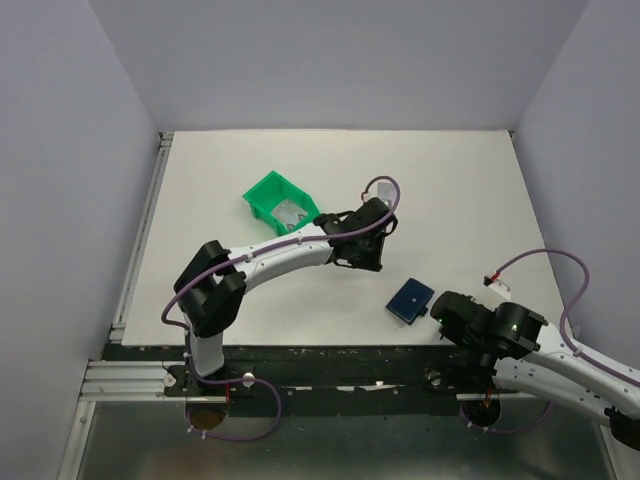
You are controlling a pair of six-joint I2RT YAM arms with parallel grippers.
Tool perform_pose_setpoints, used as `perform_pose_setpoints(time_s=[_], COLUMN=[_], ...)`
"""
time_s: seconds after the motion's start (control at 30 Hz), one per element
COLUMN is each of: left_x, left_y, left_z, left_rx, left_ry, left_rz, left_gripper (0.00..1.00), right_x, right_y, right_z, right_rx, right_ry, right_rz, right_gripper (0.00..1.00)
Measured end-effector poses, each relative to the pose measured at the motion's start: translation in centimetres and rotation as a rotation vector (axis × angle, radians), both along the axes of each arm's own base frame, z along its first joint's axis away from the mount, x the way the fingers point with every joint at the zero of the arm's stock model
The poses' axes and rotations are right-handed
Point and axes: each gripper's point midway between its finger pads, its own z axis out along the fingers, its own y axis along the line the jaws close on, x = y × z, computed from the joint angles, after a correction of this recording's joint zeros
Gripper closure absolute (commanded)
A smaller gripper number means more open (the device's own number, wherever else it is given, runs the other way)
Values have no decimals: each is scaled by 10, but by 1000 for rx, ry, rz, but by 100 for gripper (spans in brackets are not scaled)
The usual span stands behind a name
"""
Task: Put the credit cards into the card holder
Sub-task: Insert the credit card into the card holder.
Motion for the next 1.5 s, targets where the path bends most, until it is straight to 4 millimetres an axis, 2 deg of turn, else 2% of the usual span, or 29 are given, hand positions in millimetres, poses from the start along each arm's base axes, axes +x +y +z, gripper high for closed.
perform_pose_setpoints(time_s=[0.17,0.3,0.5,0.7,0.8,1.03,1.17,1.4,1.5], left_x=[6,9,6,7,7,3,1,0,-1], left_y=[-14,-25,-26,-25,-25,-25,-25,-26,-26], left_z=[-9,-17,-23,-24,-31,-60,-64,-64,-66], left_rx=[5,4,10,8,16,54,58,52,52], left_ry=[16,32,49,57,72,128,139,143,149], left_rz=[-49,-84,-102,-104,-104,-115,-119,-122,-125], left_gripper=[73,73,73,73,73,73,73,73,74], right_x=[4,16,39,56,63,66,66,61,56], right_y=[-2,0,-3,8,17,31,33,14,7], right_z=[-2,-5,-11,-6,-3,-8,-5,6,2], right_rx=[18,5,-41,8,42,102,114,46,13], right_ry=[-33,-52,-12,-45,-77,-90,-106,-98,-59], right_rz=[-12,7,-7,52,96,155,170,117,87], right_gripper=[99,100,100,100,100,100,100,100,100])
